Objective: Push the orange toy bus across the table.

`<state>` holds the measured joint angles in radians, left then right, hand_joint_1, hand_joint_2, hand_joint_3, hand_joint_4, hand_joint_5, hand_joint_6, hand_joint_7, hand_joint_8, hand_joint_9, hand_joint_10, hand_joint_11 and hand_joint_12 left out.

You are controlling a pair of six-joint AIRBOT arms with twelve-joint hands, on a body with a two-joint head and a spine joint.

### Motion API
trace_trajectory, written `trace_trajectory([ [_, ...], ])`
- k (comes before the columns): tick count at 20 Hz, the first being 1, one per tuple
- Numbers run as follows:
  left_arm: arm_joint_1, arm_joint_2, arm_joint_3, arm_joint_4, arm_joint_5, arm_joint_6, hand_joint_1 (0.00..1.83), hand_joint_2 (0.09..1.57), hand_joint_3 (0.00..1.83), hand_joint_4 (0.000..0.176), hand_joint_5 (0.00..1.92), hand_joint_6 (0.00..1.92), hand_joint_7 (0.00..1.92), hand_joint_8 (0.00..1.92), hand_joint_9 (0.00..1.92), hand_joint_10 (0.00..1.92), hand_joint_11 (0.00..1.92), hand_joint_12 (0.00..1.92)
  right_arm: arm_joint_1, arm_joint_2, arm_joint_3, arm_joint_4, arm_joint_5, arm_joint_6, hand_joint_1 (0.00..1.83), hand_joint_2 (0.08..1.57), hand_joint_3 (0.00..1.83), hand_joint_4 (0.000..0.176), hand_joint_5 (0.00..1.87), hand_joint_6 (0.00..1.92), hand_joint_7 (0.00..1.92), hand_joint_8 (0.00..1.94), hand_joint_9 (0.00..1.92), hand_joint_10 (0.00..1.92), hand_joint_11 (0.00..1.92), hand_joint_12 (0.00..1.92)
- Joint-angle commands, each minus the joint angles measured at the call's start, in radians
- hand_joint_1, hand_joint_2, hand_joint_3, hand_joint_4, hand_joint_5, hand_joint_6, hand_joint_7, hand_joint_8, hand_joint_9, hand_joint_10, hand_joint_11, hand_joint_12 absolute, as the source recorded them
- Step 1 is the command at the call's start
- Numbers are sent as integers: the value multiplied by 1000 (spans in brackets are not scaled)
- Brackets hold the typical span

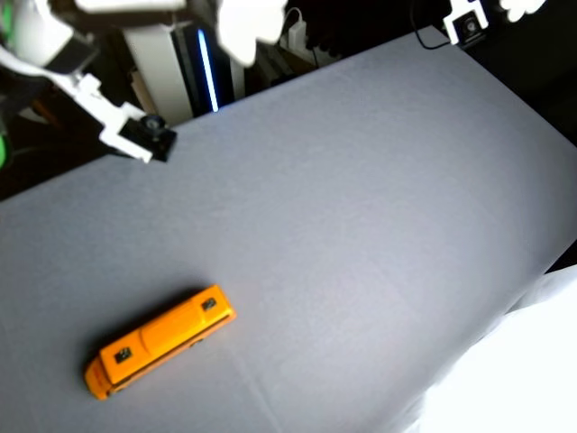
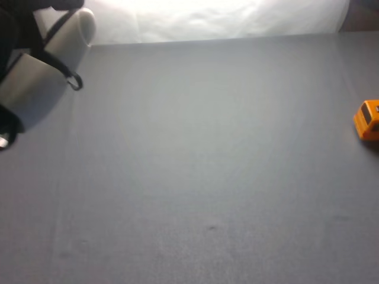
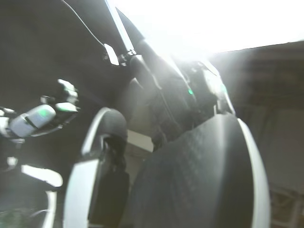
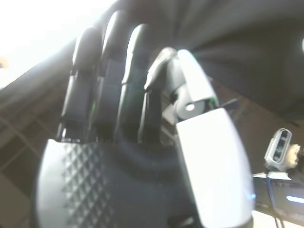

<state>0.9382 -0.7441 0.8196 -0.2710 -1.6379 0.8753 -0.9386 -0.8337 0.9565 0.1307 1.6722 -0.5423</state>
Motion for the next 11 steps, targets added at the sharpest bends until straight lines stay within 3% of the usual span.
trace_trajectory([
  [1, -18, -13, -7, 22, -98, -6, 903, 1413, 1, 0, 496, 1686, 739, 934, 607, 1380, 402, 1673, 13, -9, -3, 2, 94, 20, 553, 1356, 6, 0, 914, 673, 1000, 792, 882, 1050, 586, 1495],
  [2, -34, -36, -5, 8, -98, -6, 903, 1413, 1, 0, 496, 1686, 739, 934, 607, 1380, 402, 1673, 14, -26, -1, 9, 94, 40, 553, 1356, 6, 0, 914, 673, 1000, 792, 882, 1050, 586, 1495],
  [3, -45, -52, -4, -3, -98, -9, 858, 1437, 1, 0, 469, 1757, 704, 1216, 704, 1458, 586, 1642, 14, -45, 5, 14, 94, 69, 436, 1403, 3, 0, 927, 616, 978, 776, 819, 1076, 577, 1483],
  [4, -52, -76, 2, -7, -99, -44, 312, 1465, 0, 0, 326, 938, 567, 1202, 650, 1540, 603, 1701, 17, -76, 21, 16, 94, 113, 398, 1454, 1, 0, 804, 810, 937, 780, 788, 1074, 598, 1409],
  [5, -55, -85, 6, -7, -99, -59, 312, 1465, 0, 0, 326, 938, 567, 1202, 650, 1540, 603, 1701, 28, -85, 24, 17, 94, 117, 398, 1454, 1, 0, 804, 810, 937, 780, 788, 1074, 598, 1409],
  [6, -60, -91, 9, -7, -99, -66, 305, 1431, 0, 0, 481, 611, 597, 1109, 629, 1466, 535, 1651, 43, -95, 31, 18, 94, 117, 418, 1453, 1, 0, 728, 885, 918, 772, 803, 1046, 642, 1322],
  [7, -67, -96, 13, -7, -99, -66, 281, 1439, 0, 0, 651, 383, 618, 1053, 631, 1453, 598, 1594, 52, -99, 35, 18, 94, 117, 450, 1447, 0, 0, 756, 895, 946, 812, 839, 1101, 693, 1409],
  [8, -72, -100, 15, -7, -99, -67, 214, 1440, 0, 0, 657, 296, 630, 1004, 628, 1384, 574, 1537, 52, -98, 36, 18, 94, 117, 458, 1460, 1, 0, 743, 921, 920, 844, 809, 1145, 667, 1457],
  [9, -73, -103, 15, -7, -99, -71, 625, 1402, 0, 107, 550, 1379, 727, 1062, 699, 1415, 615, 1568, 52, -97, 35, 18, 94, 117, 478, 1452, 0, 0, 732, 911, 907, 846, 807, 1148, 674, 1461],
  [10, -72, -104, 16, -7, -99, -81, 625, 1402, 0, 107, 550, 1379, 727, 1062, 699, 1415, 615, 1568, 52, -98, 33, 18, 94, 117, 478, 1452, 0, 0, 732, 911, 907, 846, 807, 1148, 674, 1461],
  [11, -72, -105, 16, -7, -99, -84, 681, 1447, 2, 92, 440, 1768, 658, 1122, 643, 1459, 579, 1572, 52, -99, 33, 18, 94, 117, 522, 1414, 0, 0, 819, 768, 967, 722, 830, 1070, 657, 1476],
])
